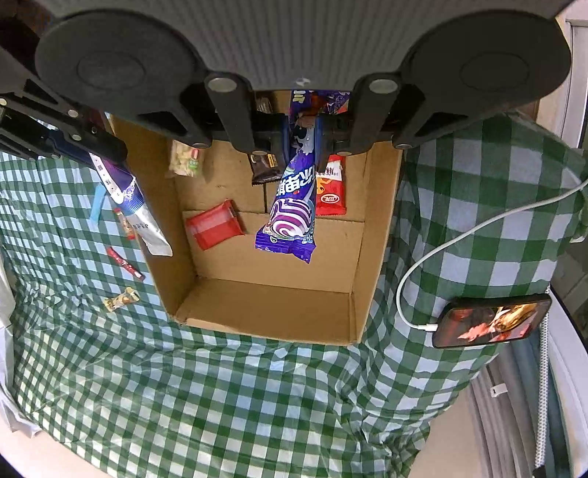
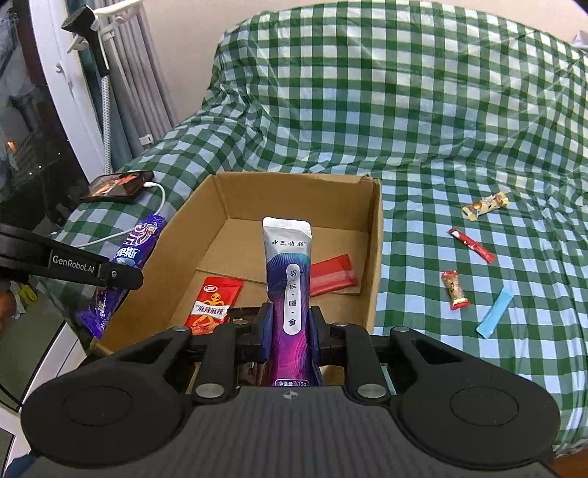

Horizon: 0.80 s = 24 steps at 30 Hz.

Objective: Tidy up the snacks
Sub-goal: 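Lower both snacks into the box and open both grippers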

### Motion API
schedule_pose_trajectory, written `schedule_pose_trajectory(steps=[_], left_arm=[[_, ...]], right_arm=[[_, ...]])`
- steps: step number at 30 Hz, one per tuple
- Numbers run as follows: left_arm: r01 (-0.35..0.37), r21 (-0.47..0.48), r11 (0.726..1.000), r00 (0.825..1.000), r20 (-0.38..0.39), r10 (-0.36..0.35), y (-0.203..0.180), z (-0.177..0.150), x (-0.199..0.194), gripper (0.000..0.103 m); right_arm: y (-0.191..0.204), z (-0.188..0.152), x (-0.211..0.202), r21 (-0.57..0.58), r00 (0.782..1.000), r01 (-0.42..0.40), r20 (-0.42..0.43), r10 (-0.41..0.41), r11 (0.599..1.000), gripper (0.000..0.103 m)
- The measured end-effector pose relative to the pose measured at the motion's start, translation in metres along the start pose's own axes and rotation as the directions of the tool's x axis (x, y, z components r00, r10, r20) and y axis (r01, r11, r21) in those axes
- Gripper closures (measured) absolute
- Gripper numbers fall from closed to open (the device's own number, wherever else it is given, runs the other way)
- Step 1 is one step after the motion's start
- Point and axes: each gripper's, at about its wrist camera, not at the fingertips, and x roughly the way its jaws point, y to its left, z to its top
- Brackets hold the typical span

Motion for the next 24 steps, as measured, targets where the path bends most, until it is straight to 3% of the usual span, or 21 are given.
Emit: schedule_pose_trajectory(steps=[24], left_arm=[[-0.060,0.040,0.997,0.988,-0.137,0.065,-0.006,0.040,0.106,0.089]], right_arm=[[-0.019,0.026,0.111,0.078,0.991,0.011,-0.137,-0.001,0.997,0.082]])
